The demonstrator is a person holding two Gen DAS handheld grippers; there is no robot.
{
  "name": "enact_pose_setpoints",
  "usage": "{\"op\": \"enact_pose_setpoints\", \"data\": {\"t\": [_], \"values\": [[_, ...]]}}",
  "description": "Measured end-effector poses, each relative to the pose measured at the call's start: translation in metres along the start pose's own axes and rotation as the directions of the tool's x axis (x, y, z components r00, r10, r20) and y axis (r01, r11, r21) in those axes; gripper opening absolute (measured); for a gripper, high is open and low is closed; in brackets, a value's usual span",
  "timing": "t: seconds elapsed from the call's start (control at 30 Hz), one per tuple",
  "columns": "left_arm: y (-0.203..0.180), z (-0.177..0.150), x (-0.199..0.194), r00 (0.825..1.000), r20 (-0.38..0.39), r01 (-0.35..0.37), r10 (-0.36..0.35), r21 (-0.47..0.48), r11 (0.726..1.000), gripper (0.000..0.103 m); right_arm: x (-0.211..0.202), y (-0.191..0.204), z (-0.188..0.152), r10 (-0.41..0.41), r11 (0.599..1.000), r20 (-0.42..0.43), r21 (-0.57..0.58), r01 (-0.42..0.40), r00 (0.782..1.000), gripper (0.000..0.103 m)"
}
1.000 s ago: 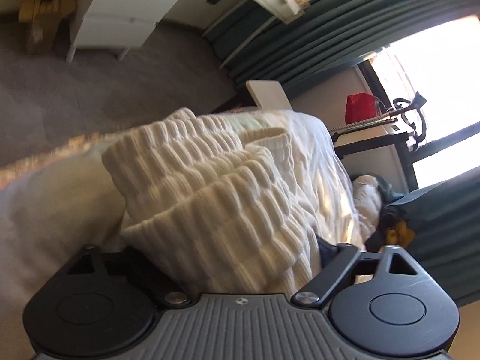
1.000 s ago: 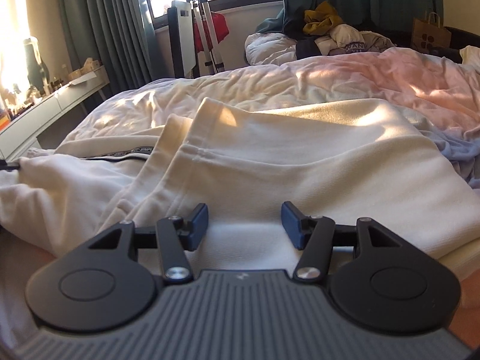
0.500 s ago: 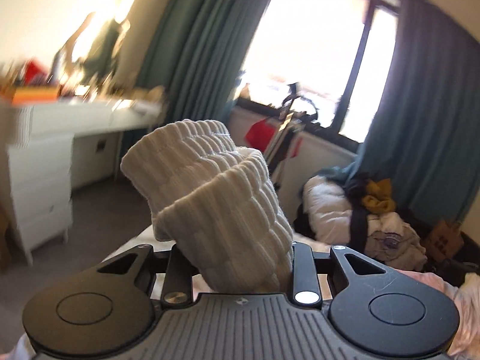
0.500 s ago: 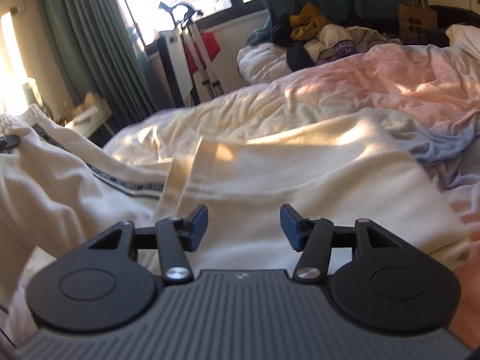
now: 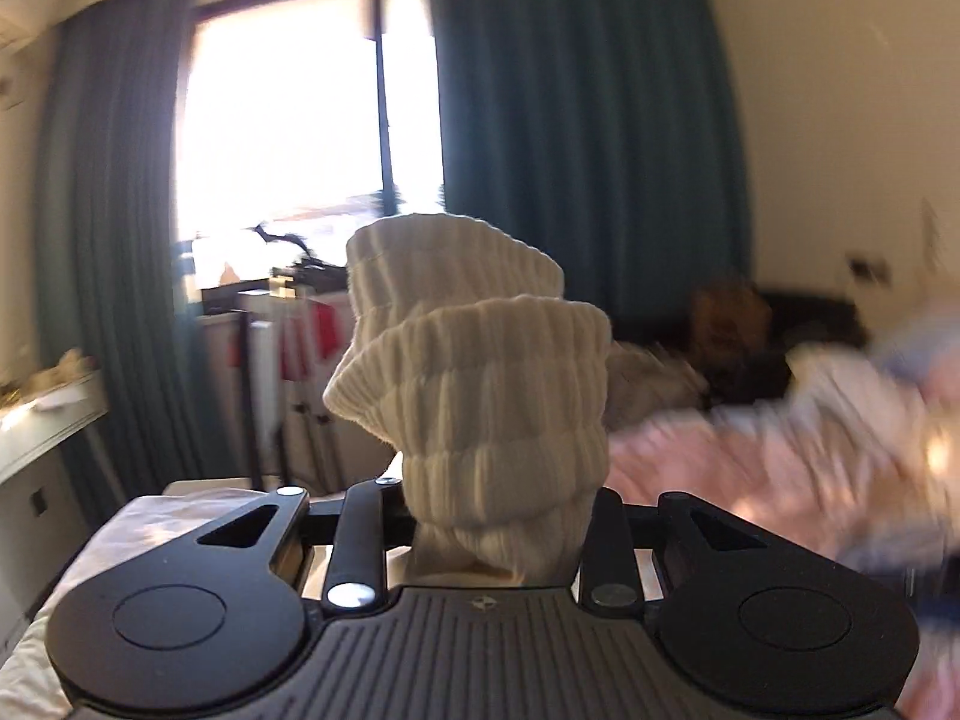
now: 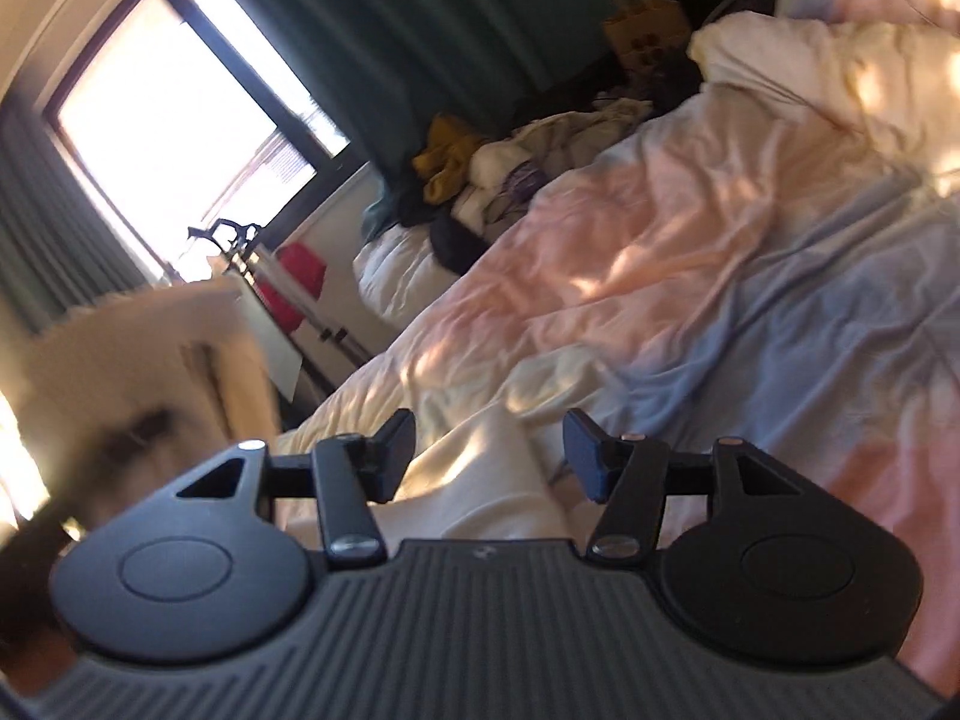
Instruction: Fold clothes
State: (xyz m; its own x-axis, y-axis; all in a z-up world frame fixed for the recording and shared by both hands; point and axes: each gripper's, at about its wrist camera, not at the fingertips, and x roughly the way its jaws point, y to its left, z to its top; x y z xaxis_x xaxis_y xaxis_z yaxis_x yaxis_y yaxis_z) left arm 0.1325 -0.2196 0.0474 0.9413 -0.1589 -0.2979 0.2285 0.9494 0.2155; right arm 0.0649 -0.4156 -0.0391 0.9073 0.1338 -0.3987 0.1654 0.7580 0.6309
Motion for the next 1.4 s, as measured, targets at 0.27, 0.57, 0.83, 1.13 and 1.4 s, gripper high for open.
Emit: {"op": "enact_pose_setpoints", "data": {"t": [0.27, 0.57, 0.83, 1.13, 1.4], "values": [[-0.083, -0.076, 0.059, 0.983, -0.162, 0.127, -0.087, 0.255, 0.959, 0.030, 0.026, -0.032, -0.003, 0.021, 0.995, -0.071, 0.104, -0.013, 0.997, 0.058], [-0.025, -0.122, 0.009, 0.963, -0.178, 0.253, -0.203, 0.335, 0.907, 0.080, 0.022, -0.026, 0.001, 0.127, 0.984, -0.071, 0.134, -0.117, 0.989, 0.058], [0.038, -0.143, -0.048, 0.966, -0.184, 0.236, -0.182, 0.340, 0.910, 0.083, 0.021, -0.025, 0.008, 0.219, 0.964, -0.099, 0.175, -0.200, 0.971, 0.058], [0.094, -0.171, -0.061, 0.974, -0.190, 0.181, -0.122, 0.335, 0.925, 0.081, 0.039, 0.013, -0.008, 0.147, 0.989, -0.176, 0.023, -0.145, 0.973, 0.058], [0.101, -0.174, -0.062, 0.977, -0.161, 0.183, -0.137, 0.315, 0.931, 0.072, 0.074, -0.026, -0.010, 0.153, 0.941, -0.156, 0.326, -0.095, 0.976, 0.058]]}}
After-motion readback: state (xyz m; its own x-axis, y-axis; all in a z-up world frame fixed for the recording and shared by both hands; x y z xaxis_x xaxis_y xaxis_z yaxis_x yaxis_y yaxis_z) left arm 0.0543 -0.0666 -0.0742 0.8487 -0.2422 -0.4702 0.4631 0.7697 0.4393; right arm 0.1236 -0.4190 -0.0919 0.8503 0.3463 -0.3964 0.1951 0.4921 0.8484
